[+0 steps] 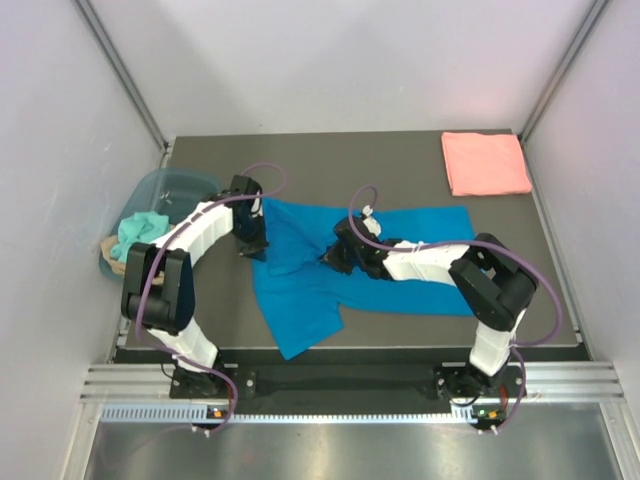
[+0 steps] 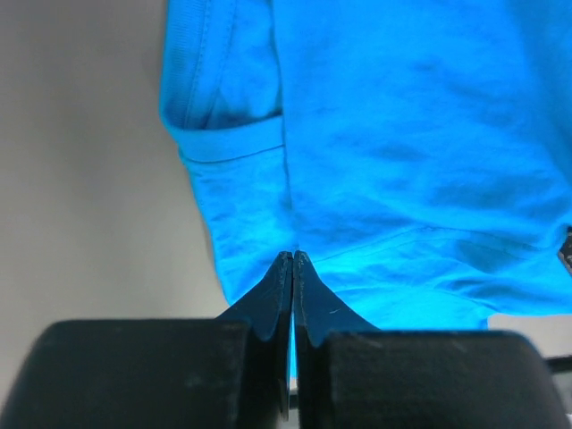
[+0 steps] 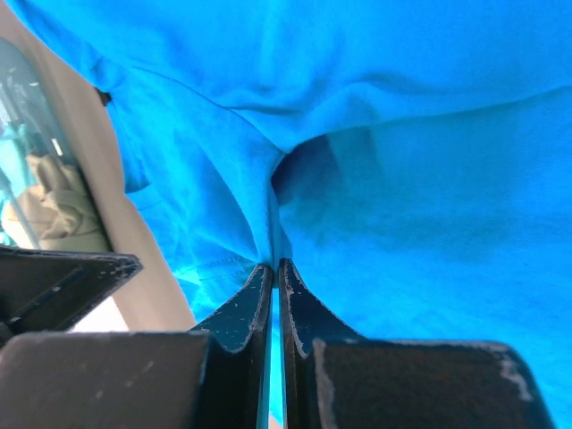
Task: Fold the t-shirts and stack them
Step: Fold the tshirt
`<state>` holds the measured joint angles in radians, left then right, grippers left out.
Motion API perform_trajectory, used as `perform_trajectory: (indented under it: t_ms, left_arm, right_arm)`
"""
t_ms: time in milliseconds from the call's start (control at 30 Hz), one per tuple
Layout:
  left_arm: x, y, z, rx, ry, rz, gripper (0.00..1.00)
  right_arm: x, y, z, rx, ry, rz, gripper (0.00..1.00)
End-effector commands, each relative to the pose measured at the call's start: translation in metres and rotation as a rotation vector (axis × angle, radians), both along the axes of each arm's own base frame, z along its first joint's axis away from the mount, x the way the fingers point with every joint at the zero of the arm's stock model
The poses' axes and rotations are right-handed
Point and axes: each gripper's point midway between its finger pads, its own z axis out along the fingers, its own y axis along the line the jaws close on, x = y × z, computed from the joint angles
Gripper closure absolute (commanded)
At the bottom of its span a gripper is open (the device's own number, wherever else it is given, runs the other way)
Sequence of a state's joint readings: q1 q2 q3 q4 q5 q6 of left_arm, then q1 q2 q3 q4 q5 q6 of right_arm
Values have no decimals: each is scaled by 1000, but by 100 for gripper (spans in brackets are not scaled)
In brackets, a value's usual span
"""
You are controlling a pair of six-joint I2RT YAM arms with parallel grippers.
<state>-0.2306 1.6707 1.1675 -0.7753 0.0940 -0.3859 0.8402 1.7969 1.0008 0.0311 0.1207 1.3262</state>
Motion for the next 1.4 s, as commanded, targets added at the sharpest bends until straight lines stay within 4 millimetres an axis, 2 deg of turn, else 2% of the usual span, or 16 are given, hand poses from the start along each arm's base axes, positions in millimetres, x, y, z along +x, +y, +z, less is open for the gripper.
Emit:
perform_trajectory:
  t_ms: [0, 33, 67, 167, 333, 433, 667, 833, 900, 933, 967, 1033, 1067, 1267, 1367]
  left_arm:
    - [-4, -9, 14, -62, -30, -27, 93]
    - [-10, -11, 9, -78, -19, -25, 87]
    - [-7, -15, 9, -104, -41, -23, 77]
    - [-15, -21, -3, -147, -21, -15, 68]
    - [-18, -19, -19, -135, -9, 4, 64]
    - [-14, -18, -20, -129, -28, 15, 60]
    - [-5, -17, -19, -125, -67, 26, 60]
    - [-5, -16, -27, -120, -50, 26, 62]
    - [-2, -19, -28, -128, -59, 18, 67]
    - [-2, -18, -28, -127, -59, 22, 71]
    - [-1, -18, -28, -125, -61, 21, 79]
    - [2, -19, -28, -123, -60, 22, 90]
    - [3, -19, -28, -121, -62, 19, 100]
    - [5, -17, -22, -110, -61, 18, 100]
    - [5, -16, -8, -110, -83, 19, 100]
  right_arm:
    - [9, 3, 28, 65, -51, 20, 100]
    - [9, 4, 29, 69, -52, 23, 100]
    - [9, 6, 28, 73, -49, 26, 100]
    - [10, 8, 28, 86, -48, 29, 100]
    - [8, 8, 28, 89, -46, 30, 100]
    - [7, 7, 28, 88, -48, 31, 100]
    - [6, 7, 27, 95, -46, 30, 100]
    - [7, 8, 28, 101, -49, 30, 100]
    - [6, 8, 28, 102, -46, 34, 100]
    - [7, 8, 27, 102, -44, 30, 100]
    - [6, 8, 26, 100, -41, 34, 100]
    - [5, 8, 25, 101, -38, 34, 100]
    - [5, 7, 24, 101, -38, 32, 100]
    - [6, 3, 26, 104, -40, 29, 100]
    - [5, 2, 28, 107, -43, 28, 100]
